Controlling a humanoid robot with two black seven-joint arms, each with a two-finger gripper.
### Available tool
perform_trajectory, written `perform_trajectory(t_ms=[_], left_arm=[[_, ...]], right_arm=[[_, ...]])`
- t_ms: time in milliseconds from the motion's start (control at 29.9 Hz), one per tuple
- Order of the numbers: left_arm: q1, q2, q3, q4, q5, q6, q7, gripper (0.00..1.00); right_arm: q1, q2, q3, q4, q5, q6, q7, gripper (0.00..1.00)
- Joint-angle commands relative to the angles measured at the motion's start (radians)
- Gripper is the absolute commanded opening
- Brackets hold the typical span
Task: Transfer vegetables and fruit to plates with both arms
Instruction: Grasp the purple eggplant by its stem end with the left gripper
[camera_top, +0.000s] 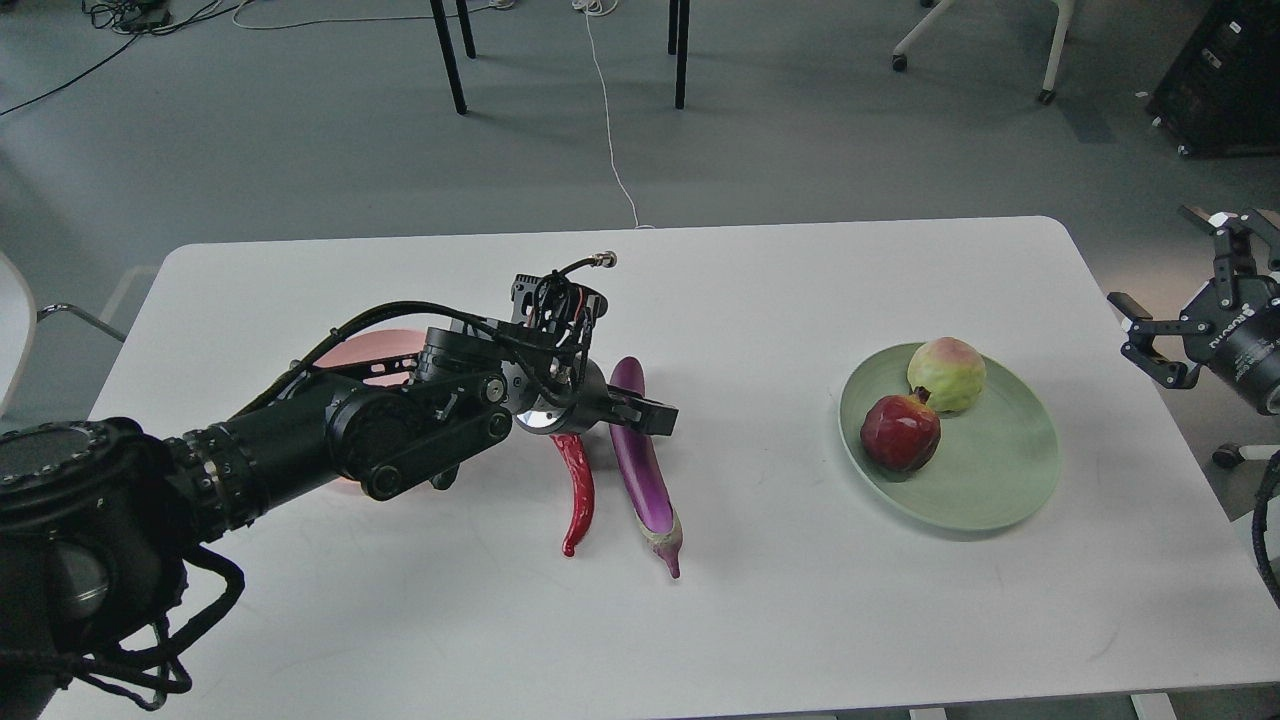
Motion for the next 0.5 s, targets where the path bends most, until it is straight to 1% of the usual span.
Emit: perform_trajectory(t_ms=[0, 100, 134, 167, 234, 367, 401, 468], left_arm=[[0.001, -0.008, 0.002, 0.006, 0.0, 0.0, 0.008, 0.77], [0.004, -0.02, 0.002, 0.023, -0.002, 0.0, 0.04, 0.41], [0.004, -0.02, 0.0, 0.023, -0.002, 0.0, 0.049, 0.34], [0.003, -0.02, 0.0, 0.023, -0.002, 0.0, 0.058, 0.31], [0.0, -0.023, -0.003, 0.023, -0.012, 0.0, 0.074, 0.3], [-0.008, -0.051, -0.011, 0.023, -0.04, 0.0, 0.112, 0.21], [-0.009, -0.062, -0.014, 0.023, -0.064, 0.0, 0.126, 0.2], [-0.016, -0.074, -0.014, 0.023, -0.133, 0.0, 0.167, 0.2]], right_arm=[[-0.002, 0.0, 0.0, 0.0, -0.002, 0.0, 0.0, 0.99], [-0.002, 0.0, 0.0, 0.0, -0.003, 0.0, 0.0, 0.99], [-0.002, 0.0, 0.0, 0.002, -0.003, 0.0, 0.0, 0.99], [-0.002, -0.002, 0.0, 0.002, -0.003, 0.0, 0.0, 0.99], [-0.002, -0.002, 0.0, 0.002, -0.003, 0.0, 0.0, 0.99], [-0.002, -0.002, 0.0, 0.0, -0.005, 0.0, 0.0, 0.99], [-0.002, -0.002, 0.001, 0.0, -0.005, 0.0, 0.0, 0.99], [-0.002, -0.002, 0.0, 0.0, -0.005, 0.0, 0.0, 0.99]])
